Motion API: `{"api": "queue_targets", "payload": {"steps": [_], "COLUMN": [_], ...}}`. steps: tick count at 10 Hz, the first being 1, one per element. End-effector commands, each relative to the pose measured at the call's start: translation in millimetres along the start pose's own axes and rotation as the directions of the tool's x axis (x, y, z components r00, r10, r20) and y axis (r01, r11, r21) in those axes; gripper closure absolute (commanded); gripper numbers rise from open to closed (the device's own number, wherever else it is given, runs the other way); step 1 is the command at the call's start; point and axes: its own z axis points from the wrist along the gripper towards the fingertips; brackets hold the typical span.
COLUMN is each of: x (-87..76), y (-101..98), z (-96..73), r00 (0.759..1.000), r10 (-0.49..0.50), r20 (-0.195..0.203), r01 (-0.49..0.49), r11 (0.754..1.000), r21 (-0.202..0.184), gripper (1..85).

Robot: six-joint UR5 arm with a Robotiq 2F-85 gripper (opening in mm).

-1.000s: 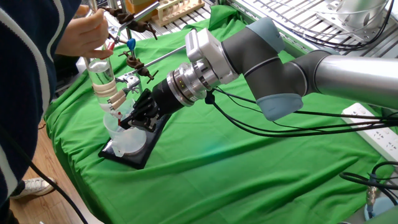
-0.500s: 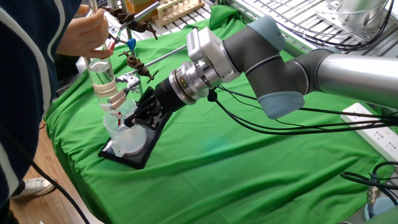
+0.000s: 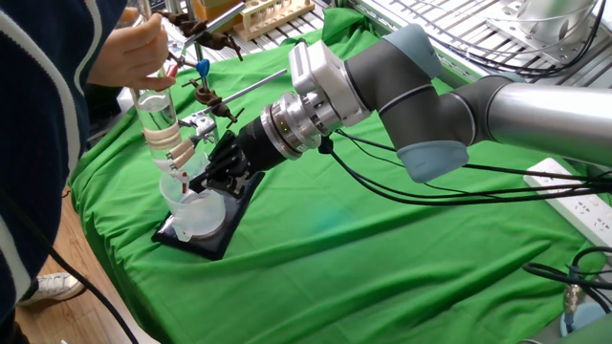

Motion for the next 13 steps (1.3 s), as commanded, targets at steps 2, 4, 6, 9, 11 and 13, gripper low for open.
{"api": "queue_targets", "payload": {"steps": [2, 4, 6, 9, 11, 13], "x": [-7.3, -8.0, -7.5, -6.2, -8.4, -7.1], "y": [1.8, 1.8, -4.1, -6.9, -3.3, -0.6], "z": [1.0, 1.0, -1.7, -2.1, 1.4, 5.4], "r00": [1.000, 0.999, 1.000, 0.999, 0.998, 0.999], "r10": [0.008, 0.010, -0.005, -0.037, -0.034, -0.024], "r20": [0.027, 0.030, 0.031, 0.038, 0.049, 0.046], "r01": [-0.008, -0.010, 0.005, 0.037, 0.034, 0.024], "r11": [1.000, 1.000, 1.000, 0.999, 0.999, 1.000], "r21": [-0.001, 0.000, 0.005, 0.000, -0.006, 0.001], "gripper": [84.3, 84.3, 84.3, 84.3, 84.3, 84.3]}}
